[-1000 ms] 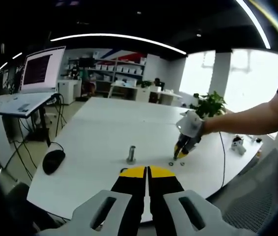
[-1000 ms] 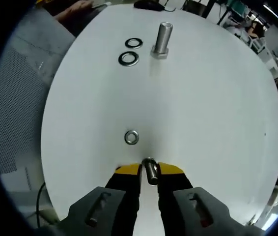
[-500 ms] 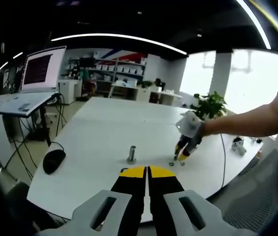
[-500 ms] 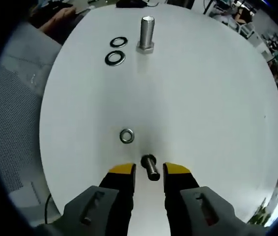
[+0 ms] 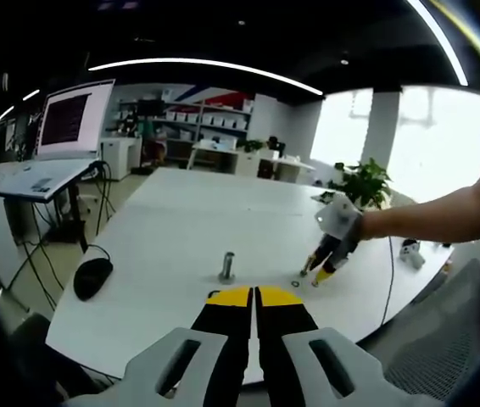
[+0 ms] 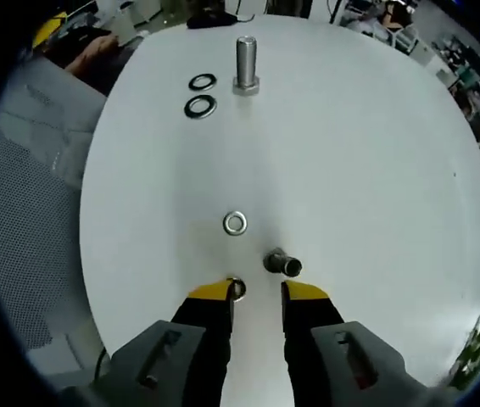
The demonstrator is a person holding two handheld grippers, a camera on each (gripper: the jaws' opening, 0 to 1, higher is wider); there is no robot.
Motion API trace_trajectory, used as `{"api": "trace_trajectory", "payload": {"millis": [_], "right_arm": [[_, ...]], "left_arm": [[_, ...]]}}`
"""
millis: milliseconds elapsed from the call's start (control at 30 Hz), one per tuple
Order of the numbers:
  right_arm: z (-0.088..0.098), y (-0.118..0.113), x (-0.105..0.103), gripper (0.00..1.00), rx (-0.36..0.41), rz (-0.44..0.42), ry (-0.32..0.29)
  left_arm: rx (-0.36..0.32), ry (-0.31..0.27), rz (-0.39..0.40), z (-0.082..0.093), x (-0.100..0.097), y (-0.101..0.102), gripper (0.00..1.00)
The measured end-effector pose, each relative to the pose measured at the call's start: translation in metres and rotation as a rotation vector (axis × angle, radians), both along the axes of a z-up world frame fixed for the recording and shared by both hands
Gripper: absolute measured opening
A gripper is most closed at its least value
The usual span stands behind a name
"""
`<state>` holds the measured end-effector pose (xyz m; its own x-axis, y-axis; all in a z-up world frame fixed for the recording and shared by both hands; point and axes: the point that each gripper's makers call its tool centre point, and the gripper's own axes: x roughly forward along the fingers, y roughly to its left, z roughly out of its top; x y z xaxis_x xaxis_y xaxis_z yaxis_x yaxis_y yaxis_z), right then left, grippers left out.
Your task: Place the washer onto the threaded stud by aligning its center hole with the stud, sliding it down to the base, and recovering from edge contact or off-axis alignment until the washer reaches the visible bottom stop.
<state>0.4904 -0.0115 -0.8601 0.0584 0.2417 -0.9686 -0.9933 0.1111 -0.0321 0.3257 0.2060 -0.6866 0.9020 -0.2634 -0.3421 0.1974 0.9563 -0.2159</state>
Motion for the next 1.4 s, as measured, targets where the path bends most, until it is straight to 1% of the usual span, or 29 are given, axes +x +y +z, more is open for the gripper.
{"api": "trace_trajectory", "payload": {"millis": [100,233,433,533,600,633,800,867,967,1100,1400], "right_arm": [[-0.001,0.001,-0.006,0.23,0.025,-0.001,0.016],[-0.003,0.000,-0.012,0.23,0.019,-0.007,0.031],[-0.005,0.001,-0.015,0.23,0.013,0.016,0.037],[-0.007,-0.001,-0.015,0.23,0.006,0.009,0.042],[-0.009,-0.004,-0.014,0.23,-0.012,0.013,0.041],[-0.008,-0.004,-0.014,0.22,-0.008,0.025,0.036],[-0.008,-0.004,-0.013,0.22,-0.002,0.003,0.047],[-0.008,-0.004,-0.011,0.20,-0.008,0.013,0.036],[-0.009,-0.005,-0.010,0.18,-0.012,0.012,0.039],[-0.009,-0.005,-0.007,0.16,-0.010,-0.013,0.033],[-0.008,-0.005,-0.007,0.14,0.003,0.008,0.037]], "left_arm": [[0.000,0.000,-0.001,0.000,0.000,0.000,0.00],[-0.001,-0.001,-0.003,0.000,0.000,-0.001,0.00],[0.000,0.000,-0.005,0.000,-0.001,-0.001,0.00],[0.000,0.000,-0.006,0.000,-0.001,-0.001,0.00],[-0.001,-0.001,-0.006,0.000,-0.001,-0.001,0.00],[-0.001,-0.002,-0.005,0.000,-0.001,-0.001,0.00],[-0.001,-0.003,-0.004,0.001,0.000,-0.001,0.00],[-0.001,-0.003,-0.004,0.001,0.000,-0.001,0.00],[0.000,-0.002,-0.004,0.001,0.000,-0.001,0.00],[-0.001,-0.001,-0.003,0.000,0.000,0.000,0.00],[-0.002,-0.004,-0.002,0.001,0.000,0.000,0.00]]}}
